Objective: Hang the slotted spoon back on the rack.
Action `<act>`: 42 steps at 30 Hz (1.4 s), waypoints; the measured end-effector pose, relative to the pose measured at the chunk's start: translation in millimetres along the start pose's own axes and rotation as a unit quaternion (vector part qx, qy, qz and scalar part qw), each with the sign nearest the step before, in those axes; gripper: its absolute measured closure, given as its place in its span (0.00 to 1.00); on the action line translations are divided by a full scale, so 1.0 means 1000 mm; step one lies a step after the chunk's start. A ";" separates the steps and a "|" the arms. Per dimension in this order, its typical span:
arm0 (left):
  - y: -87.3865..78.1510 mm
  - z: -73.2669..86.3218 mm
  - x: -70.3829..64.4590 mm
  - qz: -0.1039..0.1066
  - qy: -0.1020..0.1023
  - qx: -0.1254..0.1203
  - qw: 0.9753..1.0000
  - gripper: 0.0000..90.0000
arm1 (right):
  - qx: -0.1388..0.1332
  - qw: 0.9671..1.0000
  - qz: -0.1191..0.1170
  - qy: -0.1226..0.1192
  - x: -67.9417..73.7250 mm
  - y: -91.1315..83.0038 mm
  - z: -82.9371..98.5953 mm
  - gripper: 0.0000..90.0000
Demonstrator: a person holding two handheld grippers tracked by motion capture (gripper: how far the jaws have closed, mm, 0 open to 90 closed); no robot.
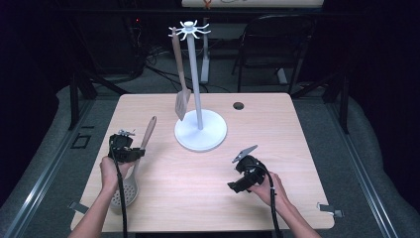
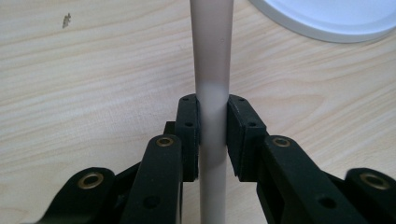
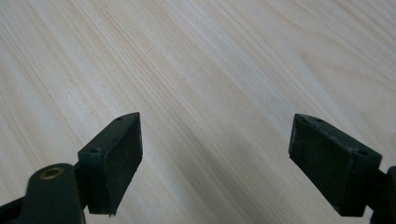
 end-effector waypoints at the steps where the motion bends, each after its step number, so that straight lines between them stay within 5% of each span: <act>1: -0.001 -0.001 0.000 -0.001 -0.001 -0.003 1.000 0.84 | 0.005 1.000 0.001 -0.005 0.000 0.000 0.000 0.19; 13: -0.020 -0.020 -0.003 0.005 0.005 -0.071 0.997 0.84 | 0.009 1.000 -0.002 -0.002 -0.001 0.002 0.002 0.19; 24: -0.037 -0.035 -0.017 0.020 0.024 -0.104 0.994 0.84 | 0.012 1.000 0.003 -0.007 -0.001 0.002 0.002 0.19; 42: -0.059 -0.071 -0.043 0.036 0.054 -0.182 0.981 0.85 | 0.009 1.000 0.009 -0.006 -0.002 0.000 0.003 0.19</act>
Point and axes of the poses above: each handheld gripper's, and its own axes: y roughly forward along the jaws, z roughly out of its underside, x roughly to its left, the point moved 9 cm from there along y, roughly forward along the jaws, and after that the axes turned 9 degrees about -x, right-handed, at the moved point
